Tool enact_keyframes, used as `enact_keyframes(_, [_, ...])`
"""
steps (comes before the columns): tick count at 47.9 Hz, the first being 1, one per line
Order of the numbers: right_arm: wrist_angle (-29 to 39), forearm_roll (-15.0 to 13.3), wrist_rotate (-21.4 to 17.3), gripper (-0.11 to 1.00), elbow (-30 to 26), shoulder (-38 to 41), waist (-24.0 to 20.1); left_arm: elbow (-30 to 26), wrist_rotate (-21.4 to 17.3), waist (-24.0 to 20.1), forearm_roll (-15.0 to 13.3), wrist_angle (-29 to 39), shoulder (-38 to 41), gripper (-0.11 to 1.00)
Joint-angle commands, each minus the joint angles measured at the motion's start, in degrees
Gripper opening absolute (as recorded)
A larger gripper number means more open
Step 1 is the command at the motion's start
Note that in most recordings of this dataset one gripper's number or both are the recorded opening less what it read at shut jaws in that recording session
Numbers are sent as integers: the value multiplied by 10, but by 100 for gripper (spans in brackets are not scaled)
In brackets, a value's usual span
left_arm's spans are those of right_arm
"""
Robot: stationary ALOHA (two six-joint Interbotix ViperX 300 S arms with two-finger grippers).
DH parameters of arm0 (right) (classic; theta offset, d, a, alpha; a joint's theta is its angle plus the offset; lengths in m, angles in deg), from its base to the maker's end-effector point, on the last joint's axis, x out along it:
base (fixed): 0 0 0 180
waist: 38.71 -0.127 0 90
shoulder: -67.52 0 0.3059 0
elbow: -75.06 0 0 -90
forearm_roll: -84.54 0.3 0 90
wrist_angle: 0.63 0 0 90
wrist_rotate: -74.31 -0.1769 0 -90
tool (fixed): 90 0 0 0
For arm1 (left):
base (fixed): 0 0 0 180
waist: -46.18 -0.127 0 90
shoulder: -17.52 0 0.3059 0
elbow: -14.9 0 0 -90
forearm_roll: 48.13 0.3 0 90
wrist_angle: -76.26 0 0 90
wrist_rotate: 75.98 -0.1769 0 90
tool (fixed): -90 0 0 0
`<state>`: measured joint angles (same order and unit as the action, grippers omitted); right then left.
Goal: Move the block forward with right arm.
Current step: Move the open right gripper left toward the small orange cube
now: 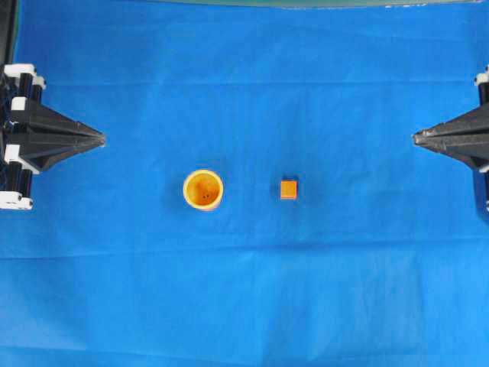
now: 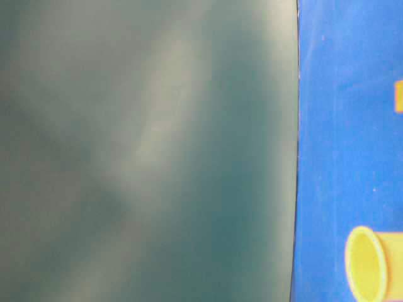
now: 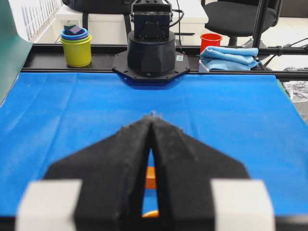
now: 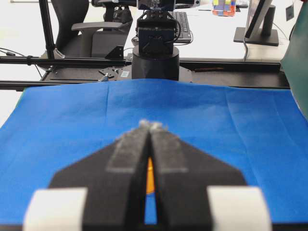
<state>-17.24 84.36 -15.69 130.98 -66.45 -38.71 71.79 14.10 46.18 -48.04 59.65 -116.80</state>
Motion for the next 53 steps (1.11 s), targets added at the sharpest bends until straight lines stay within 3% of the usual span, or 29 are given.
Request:
enact_keyframes(1, [-1, 5, -6, 0, -17, 3, -2, -29, 7, -1, 4, 14, 4, 0])
enact_keyframes(6, [48, 18, -22, 0, -46, 9, -1, -38, 10, -1, 4, 48, 5, 1])
enact_keyframes(10, [128, 19, -41, 0, -79, 25, 4, -42, 9, -1, 4, 76, 4, 1])
enact_keyframes(20, [276, 19, -76, 0, -157, 81, 9, -43, 10, -2, 4, 83, 4, 1])
enact_keyframes(32, [325, 15, -83, 0, -221, 154, 8, -43, 10, -1, 4, 83, 6, 1])
enact_keyframes(53, [379, 16, -83, 0, -284, 279, 8, -43, 10, -1, 4, 83, 6, 1])
